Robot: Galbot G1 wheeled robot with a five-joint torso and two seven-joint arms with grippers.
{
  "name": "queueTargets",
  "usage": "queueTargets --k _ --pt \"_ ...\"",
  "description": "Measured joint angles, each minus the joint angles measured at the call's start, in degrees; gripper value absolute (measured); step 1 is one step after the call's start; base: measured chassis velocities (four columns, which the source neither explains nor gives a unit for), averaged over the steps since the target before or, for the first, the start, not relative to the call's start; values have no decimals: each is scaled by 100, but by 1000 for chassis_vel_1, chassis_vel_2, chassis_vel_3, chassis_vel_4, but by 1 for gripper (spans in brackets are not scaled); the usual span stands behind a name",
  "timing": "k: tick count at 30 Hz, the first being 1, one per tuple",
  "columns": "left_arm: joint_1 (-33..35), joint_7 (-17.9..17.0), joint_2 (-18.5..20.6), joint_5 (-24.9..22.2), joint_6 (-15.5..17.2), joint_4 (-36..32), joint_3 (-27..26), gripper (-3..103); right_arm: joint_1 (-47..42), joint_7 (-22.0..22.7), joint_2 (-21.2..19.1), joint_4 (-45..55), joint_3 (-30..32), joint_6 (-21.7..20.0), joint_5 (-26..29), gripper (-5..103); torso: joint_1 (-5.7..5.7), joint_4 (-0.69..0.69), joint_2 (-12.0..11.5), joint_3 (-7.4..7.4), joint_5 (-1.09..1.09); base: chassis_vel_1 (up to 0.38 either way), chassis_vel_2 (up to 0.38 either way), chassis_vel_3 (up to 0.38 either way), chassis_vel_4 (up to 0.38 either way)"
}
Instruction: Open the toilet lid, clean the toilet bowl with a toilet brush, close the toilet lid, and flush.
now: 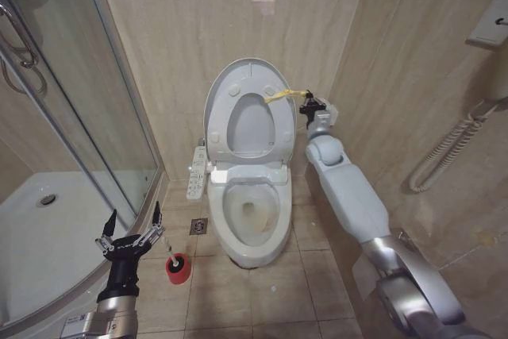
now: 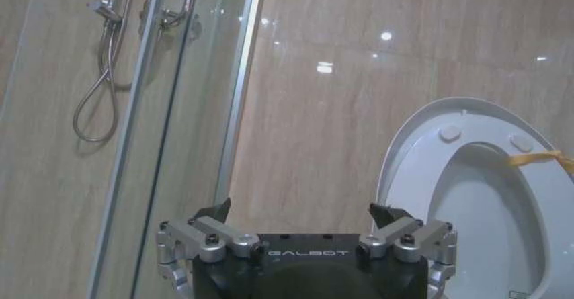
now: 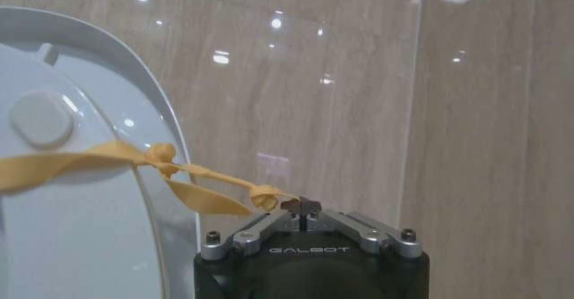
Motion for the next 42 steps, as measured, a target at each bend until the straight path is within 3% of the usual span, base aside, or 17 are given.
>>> queueTargets --k 11,30,42 --pt "0 0 0 0 0 0 0 100 -380 63 -198 501 53 -134 192 0 0 -4 0 0 0 0 0 0 0" --pt "0 0 0 0 0 0 0 100 -283 178 147 655 -135 -267 245 0 0 -2 0 0 -1 0 0 0 0" --pt "0 0 0 0 0 0 0 100 -246 179 109 675 -162 -295 265 0 0 -3 0 0 -1 0 0 0 0"
